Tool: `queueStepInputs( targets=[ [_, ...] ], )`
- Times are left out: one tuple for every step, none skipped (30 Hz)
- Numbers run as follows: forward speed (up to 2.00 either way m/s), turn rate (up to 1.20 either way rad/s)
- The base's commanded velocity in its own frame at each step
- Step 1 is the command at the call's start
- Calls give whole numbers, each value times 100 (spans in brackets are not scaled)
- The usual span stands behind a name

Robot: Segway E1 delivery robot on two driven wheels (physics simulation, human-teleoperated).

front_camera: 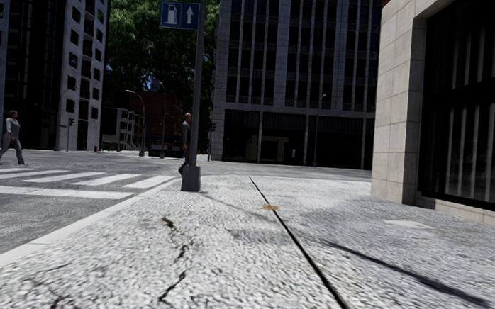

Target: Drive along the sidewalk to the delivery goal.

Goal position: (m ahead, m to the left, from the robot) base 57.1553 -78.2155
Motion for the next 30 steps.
queueStepInputs(
  targets=[
    [200, 0],
    [200, 0],
    [200, 0],
    [200, 0],
    [200, 0],
    [200, 0],
    [200, 0],
    [200, 0],
    [200, 0],
    [200, 0],
    [200, 0],
    [200, 0],
    [200, 0],
    [200, 0],
    [200, 0],
    [200, 0],
    [200, 0],
    [200, 0],
    [200, 0],
    [200, -2],
    [200, -14],
    [200, -14],
    [200, -19],
    [200, -21],
    [200, -21],
    [200, -21],
    [200, -21],
    [200, -21],
    [200, -21],
    [200, -21]
  ],
)
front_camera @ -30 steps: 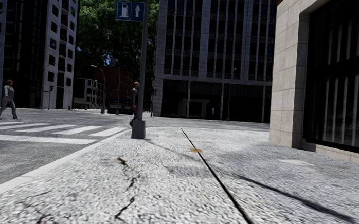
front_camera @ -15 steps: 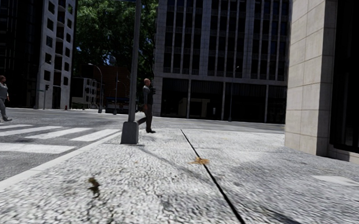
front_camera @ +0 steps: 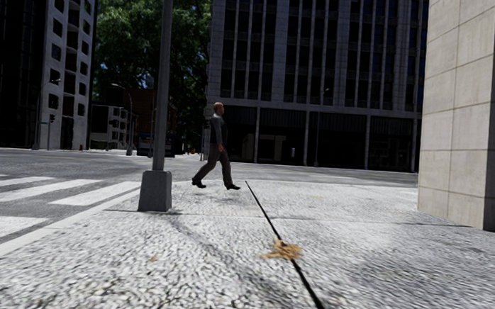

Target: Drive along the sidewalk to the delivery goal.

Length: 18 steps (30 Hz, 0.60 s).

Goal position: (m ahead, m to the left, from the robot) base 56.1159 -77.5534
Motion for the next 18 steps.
queueStepInputs(
  targets=[
    [200, -21],
    [200, -21],
    [200, -21],
    [200, -21],
    [200, -21],
    [200, -21],
    [200, -21],
    [200, -21],
    [200, -21],
    [200, -21],
    [200, -20],
    [200, -20],
    [200, -6],
    [200, 0],
    [200, 0],
    [200, 0],
    [200, 0],
    [198, 0]
  ],
)
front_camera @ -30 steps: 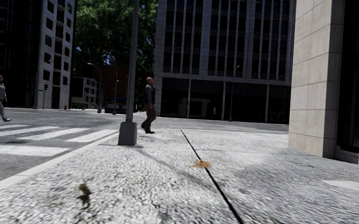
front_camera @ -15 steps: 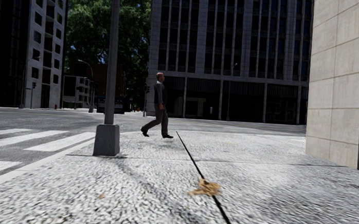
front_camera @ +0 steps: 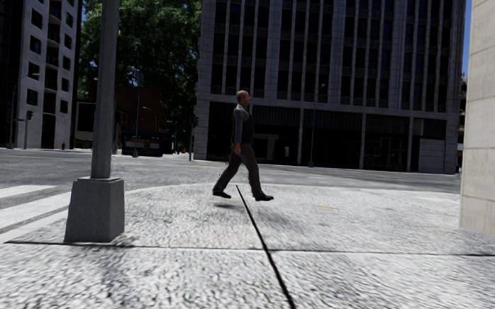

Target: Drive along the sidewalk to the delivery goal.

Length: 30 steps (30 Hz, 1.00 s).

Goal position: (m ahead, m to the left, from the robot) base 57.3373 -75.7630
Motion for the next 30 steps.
queueStepInputs(
  targets=[
    [188, 0],
    [188, 0],
    [181, 0],
    [180, 0],
    [178, 0],
    [178, 0],
    [175, 0],
    [167, 0],
    [160, 0],
    [160, 0],
    [155, 0],
    [152, 0],
    [151, 0],
    [151, 0],
    [151, 0],
    [151, 0],
    [151, 0],
    [150, 0],
    [150, 0],
    [150, 0],
    [150, 0],
    [151, 0],
    [151, 0],
    [152, 0],
    [152, 0],
    [152, 0],
    [152, 0],
    [152, 0],
    [155, 0],
    [200, 0]
  ],
)
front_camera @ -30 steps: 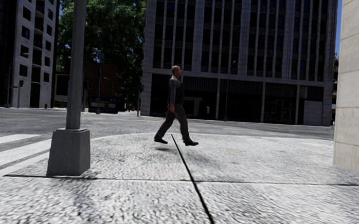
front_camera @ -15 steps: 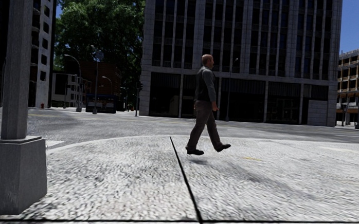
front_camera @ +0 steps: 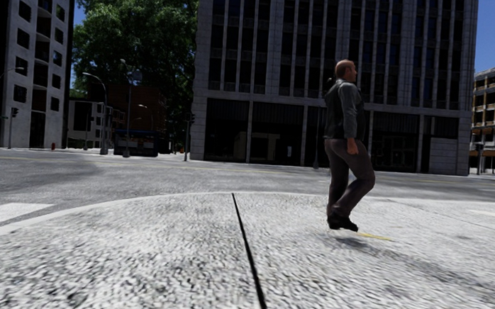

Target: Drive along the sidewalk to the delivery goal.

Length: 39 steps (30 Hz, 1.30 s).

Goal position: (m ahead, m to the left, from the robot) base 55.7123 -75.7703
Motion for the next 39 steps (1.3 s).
queueStepInputs(
  targets=[
    [200, 0],
    [200, 0],
    [200, 0],
    [200, 0],
    [200, 0],
    [200, 0],
    [200, 0],
    [200, 0],
    [200, 0],
    [200, 0],
    [200, 0],
    [200, 0],
    [200, 0],
    [200, 0],
    [200, 0],
    [200, 0],
    [200, 0],
    [200, 0],
    [200, -6],
    [200, -17],
    [200, -17],
    [200, -27],
    [200, -35],
    [200, -38],
    [200, -38],
    [200, -38],
    [200, -38],
    [200, -38],
    [200, -38],
    [200, -43],
    [200, -50],
    [200, -50],
    [200, -53],
    [200, -56],
    [200, -58],
    [200, -58],
    [200, -61],
    [200, -61],
    [200, -62]
  ],
)
